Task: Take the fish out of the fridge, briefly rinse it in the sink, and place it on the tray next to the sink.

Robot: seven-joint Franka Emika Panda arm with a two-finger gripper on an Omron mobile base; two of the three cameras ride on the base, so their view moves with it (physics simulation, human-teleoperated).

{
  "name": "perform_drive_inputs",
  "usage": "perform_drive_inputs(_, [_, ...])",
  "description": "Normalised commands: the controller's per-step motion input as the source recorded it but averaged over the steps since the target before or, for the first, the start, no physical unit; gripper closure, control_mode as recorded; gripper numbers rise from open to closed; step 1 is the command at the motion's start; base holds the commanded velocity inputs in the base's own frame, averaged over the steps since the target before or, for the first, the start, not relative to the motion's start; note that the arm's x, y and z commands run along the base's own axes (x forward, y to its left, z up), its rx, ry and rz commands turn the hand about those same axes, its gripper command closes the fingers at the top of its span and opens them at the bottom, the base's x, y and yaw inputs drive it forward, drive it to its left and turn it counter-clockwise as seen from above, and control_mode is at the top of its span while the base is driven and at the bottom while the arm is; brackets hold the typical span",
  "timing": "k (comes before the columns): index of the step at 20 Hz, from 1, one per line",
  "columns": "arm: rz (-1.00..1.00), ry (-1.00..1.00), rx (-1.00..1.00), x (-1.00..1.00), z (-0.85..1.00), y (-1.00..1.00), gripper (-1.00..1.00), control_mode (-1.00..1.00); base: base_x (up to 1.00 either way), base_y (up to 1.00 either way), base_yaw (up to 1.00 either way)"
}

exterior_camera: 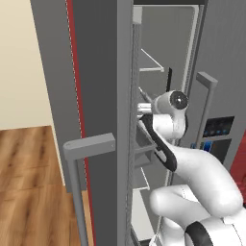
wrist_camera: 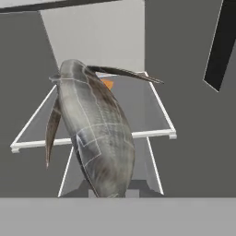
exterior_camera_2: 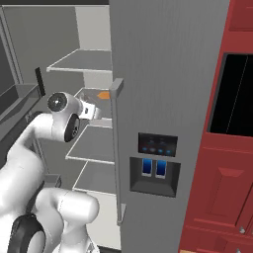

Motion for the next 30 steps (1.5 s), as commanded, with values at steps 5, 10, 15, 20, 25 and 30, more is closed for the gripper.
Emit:
perform_drive_inputs(5, [0.00, 0.26, 0.00, -1.00, 0.79, 0.00, 1.00, -1.00, 0.00, 0.00, 0.00])
perform_drive_inputs(10, [0.00, -0.03, 0.00, -1.00, 0.00, -0.37, 1.00, -1.00, 0.00, 0.00, 0.00])
perform_drive_inputs(15, [0.00, -0.31, 0.00, -0.71, 0.11, -0.22, 1.00, -1.00, 0.00, 0.00, 0.00])
perform_drive_inputs(20, [0.00, -0.16, 0.05, -0.67, -0.01, -0.10, 1.00, -1.00, 0.00, 0.00, 0.00])
perform_drive_inputs(25, [0.00, 0.00, 0.00, 0.00, 0.00, 0.00, 1.00, 1.00, -1.00, -0.08, 0.43])
perform_drive_inputs(30, [0.00, 0.00, 0.00, 0.00, 0.00, 0.00, 1.00, 1.00, -1.00, -0.25, 0.65])
